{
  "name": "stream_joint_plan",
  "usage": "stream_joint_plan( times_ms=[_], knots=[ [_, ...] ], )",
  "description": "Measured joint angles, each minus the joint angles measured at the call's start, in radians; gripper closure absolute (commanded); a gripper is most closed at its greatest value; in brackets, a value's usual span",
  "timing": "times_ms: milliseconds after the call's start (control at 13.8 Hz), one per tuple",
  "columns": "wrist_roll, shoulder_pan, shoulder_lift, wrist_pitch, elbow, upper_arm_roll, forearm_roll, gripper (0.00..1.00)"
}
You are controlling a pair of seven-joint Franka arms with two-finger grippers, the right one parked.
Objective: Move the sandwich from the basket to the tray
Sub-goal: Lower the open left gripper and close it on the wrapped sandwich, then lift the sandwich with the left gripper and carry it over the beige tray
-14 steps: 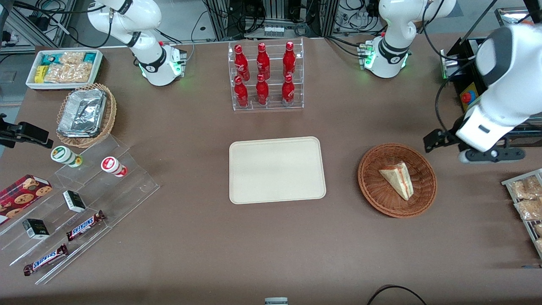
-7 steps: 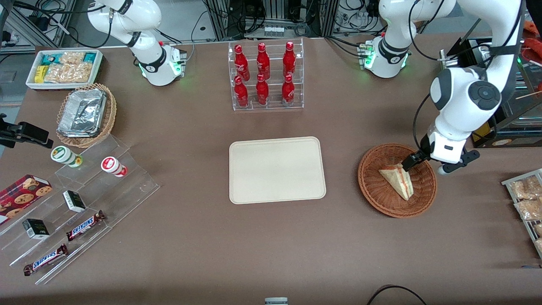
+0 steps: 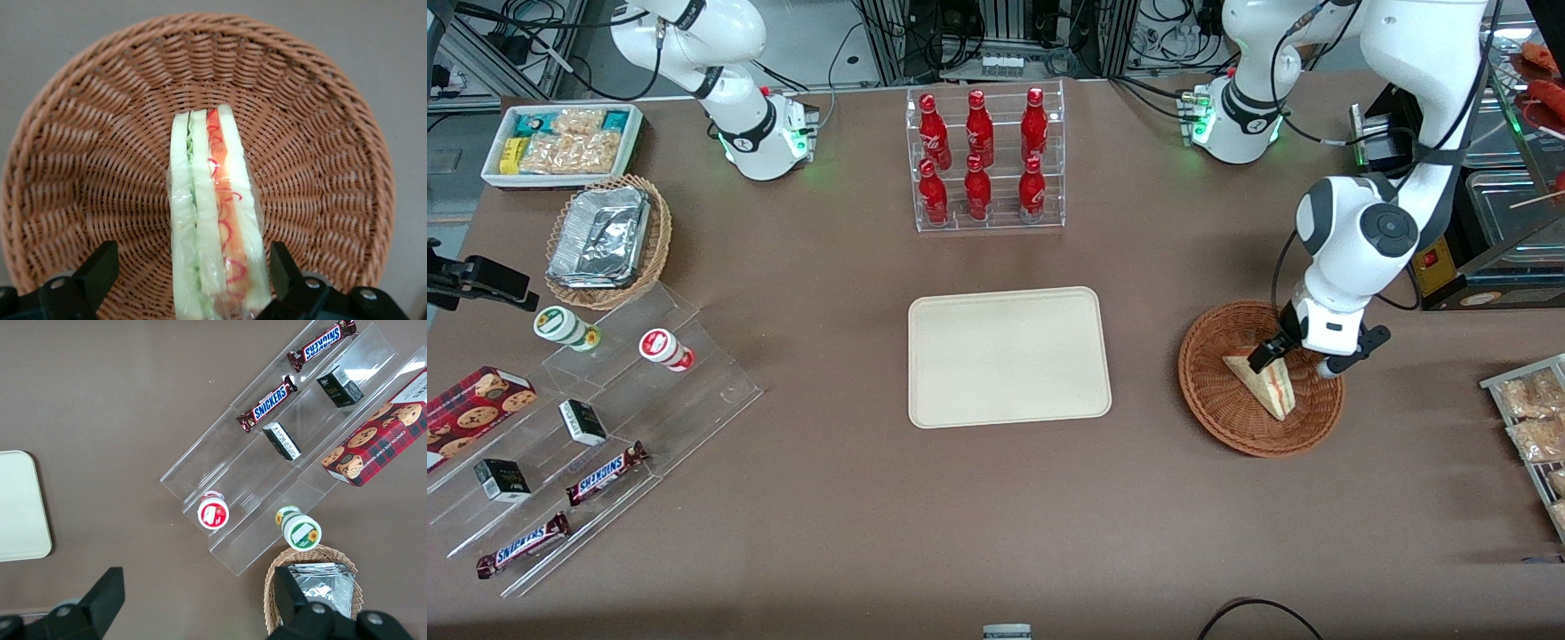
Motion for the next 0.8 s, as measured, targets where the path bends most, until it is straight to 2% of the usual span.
stream_joint_plan(
  times_ms=[73, 145, 218, 291, 655, 800],
  knots=[
    [-0.001, 0.0, 0.012, 0.006, 0.0, 0.0, 0.0, 0.03],
    [-0.001, -0.001, 0.021, 0.015, 0.0, 0.0, 0.0, 0.26],
    [-0.001, -0.002, 0.027, 0.021, 0.0, -0.001, 0.0, 0.7],
    [-0.002, -0.004, 0.031, 0.025, 0.0, -0.001, 0.0, 1.0],
    [-0.002, -0.009, 0.026, 0.02, 0.021, -0.006, 0.0, 1.0],
    [0.0, -0.009, -0.008, -0.106, 0.077, -0.01, 0.008, 1.0]
  ],
)
